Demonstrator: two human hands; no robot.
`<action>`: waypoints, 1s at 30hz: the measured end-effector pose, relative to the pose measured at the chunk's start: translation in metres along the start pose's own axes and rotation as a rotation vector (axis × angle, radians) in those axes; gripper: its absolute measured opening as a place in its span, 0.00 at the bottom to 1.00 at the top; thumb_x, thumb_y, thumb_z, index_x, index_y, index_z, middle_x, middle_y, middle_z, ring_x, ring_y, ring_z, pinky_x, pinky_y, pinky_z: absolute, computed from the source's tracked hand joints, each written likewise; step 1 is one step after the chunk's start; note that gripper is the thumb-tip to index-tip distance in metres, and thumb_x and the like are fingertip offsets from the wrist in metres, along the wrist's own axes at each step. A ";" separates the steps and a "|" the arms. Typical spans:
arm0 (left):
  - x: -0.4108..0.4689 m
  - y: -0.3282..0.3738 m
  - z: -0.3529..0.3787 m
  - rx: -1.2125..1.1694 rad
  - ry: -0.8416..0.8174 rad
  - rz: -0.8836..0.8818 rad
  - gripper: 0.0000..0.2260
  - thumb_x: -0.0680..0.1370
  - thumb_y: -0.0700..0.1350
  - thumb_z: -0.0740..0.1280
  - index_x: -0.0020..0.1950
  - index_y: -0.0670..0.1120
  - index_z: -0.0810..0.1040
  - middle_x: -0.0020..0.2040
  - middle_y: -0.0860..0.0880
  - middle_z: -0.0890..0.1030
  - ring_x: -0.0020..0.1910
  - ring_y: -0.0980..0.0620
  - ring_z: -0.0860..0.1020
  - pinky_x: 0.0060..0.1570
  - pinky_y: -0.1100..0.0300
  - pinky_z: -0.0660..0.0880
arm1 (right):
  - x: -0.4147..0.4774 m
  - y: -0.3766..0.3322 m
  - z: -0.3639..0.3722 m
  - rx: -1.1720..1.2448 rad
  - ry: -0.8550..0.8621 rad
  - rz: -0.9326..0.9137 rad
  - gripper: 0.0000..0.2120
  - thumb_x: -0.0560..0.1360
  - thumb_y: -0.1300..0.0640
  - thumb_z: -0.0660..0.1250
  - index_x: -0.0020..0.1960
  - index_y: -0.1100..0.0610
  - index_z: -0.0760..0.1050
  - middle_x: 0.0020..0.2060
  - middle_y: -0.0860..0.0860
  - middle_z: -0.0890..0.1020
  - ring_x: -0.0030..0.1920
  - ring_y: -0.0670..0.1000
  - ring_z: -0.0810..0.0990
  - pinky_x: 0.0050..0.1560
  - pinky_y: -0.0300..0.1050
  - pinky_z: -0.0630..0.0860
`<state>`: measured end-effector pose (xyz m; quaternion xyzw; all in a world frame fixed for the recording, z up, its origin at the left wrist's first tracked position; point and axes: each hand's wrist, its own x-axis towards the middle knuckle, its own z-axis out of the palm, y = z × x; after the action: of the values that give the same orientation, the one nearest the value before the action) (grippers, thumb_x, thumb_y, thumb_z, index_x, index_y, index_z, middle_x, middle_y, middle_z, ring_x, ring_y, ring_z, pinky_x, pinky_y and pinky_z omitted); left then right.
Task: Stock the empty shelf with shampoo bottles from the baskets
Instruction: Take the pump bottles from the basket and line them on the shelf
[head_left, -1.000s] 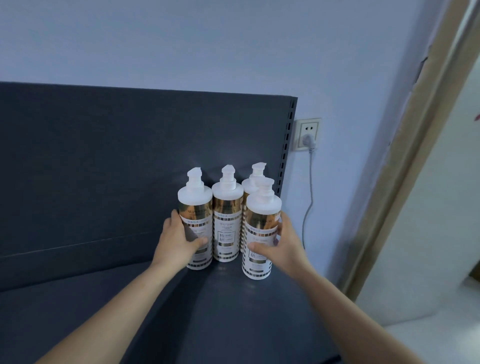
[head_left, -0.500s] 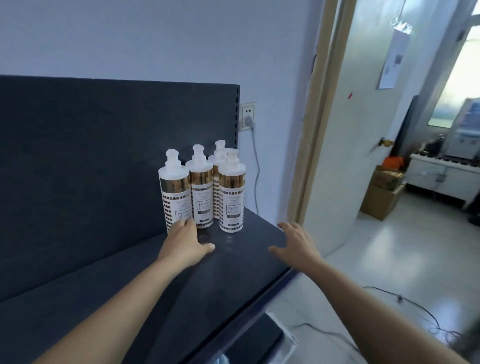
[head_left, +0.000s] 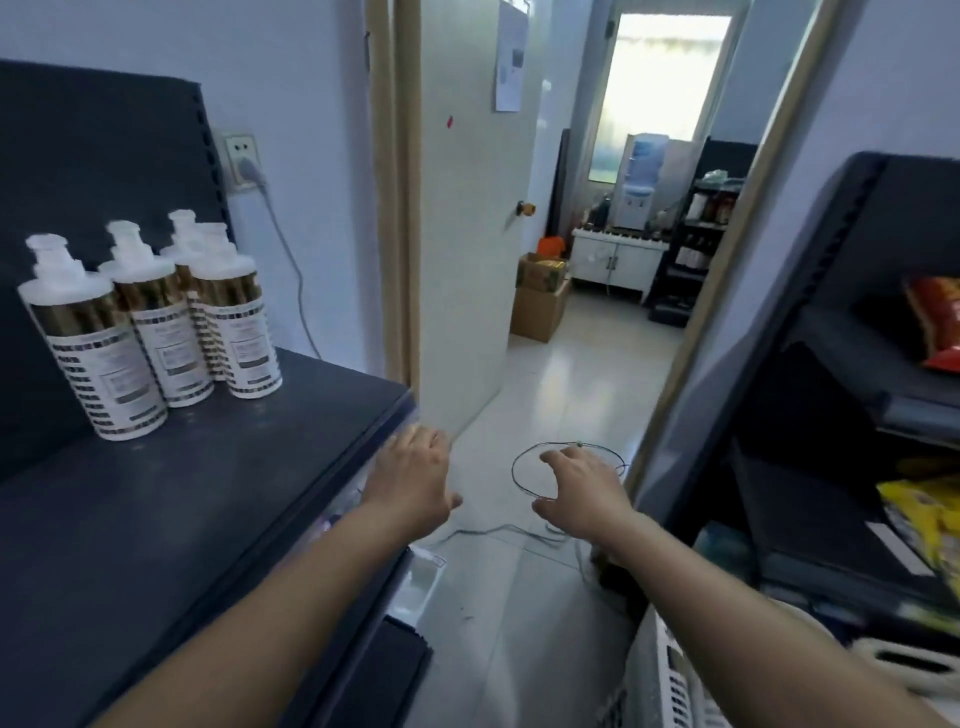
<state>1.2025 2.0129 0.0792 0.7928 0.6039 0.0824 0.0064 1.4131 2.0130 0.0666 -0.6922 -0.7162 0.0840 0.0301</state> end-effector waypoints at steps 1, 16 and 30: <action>0.002 0.017 0.008 0.005 -0.010 0.039 0.26 0.75 0.56 0.68 0.67 0.45 0.67 0.68 0.47 0.69 0.69 0.46 0.65 0.68 0.54 0.63 | -0.009 0.016 0.002 -0.009 -0.013 0.028 0.30 0.75 0.45 0.67 0.73 0.53 0.64 0.69 0.53 0.71 0.70 0.56 0.68 0.66 0.50 0.66; -0.008 0.254 0.145 -0.056 -0.283 0.302 0.22 0.76 0.50 0.66 0.68 0.46 0.67 0.67 0.48 0.71 0.67 0.48 0.67 0.65 0.56 0.65 | -0.130 0.249 0.056 0.003 -0.249 0.295 0.29 0.75 0.46 0.68 0.72 0.55 0.65 0.66 0.56 0.74 0.66 0.57 0.72 0.62 0.52 0.72; -0.012 0.336 0.254 -0.076 -0.583 0.430 0.23 0.74 0.47 0.69 0.68 0.47 0.70 0.67 0.49 0.73 0.67 0.50 0.69 0.69 0.54 0.66 | -0.175 0.313 0.149 0.265 -0.405 0.564 0.26 0.74 0.49 0.70 0.70 0.52 0.69 0.66 0.54 0.74 0.66 0.56 0.73 0.64 0.48 0.72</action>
<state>1.5556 1.9333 -0.1363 0.8911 0.3925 -0.1251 0.1904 1.7054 1.8355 -0.1183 -0.8217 -0.4715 0.3165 -0.0472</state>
